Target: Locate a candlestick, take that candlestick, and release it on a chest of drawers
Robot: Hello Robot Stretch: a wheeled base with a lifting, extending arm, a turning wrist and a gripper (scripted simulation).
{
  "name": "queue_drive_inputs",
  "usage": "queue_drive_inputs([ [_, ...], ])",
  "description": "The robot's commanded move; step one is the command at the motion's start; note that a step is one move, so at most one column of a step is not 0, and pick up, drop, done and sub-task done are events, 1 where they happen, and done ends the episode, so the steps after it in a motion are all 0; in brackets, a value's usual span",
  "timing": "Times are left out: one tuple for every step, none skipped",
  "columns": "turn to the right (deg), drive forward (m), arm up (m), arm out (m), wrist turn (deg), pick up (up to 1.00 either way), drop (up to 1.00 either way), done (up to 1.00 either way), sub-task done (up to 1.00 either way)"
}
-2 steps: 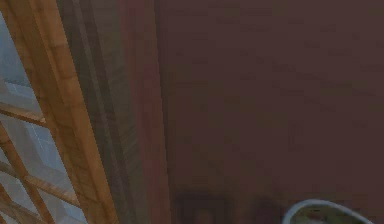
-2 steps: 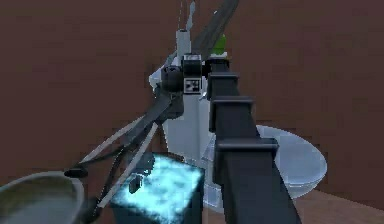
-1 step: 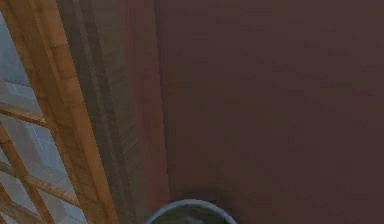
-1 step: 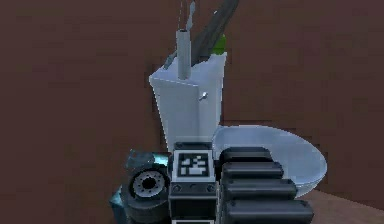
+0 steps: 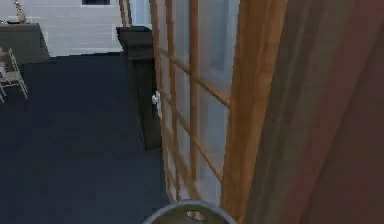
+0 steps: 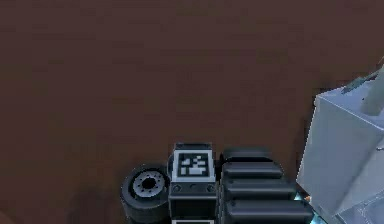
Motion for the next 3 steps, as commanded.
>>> queue_drive_inputs([
  [-45.0,0.00,0.00,0.00,0.0,0.00,0.00,0.00,0.00],
  [-45.0,0.00,0.00,0.00,0.0,0.00,0.00,0.00,0.00],
  [-33.0,0.00,0.00,0.00,0.0,0.00,0.00,0.00,0.00],
])
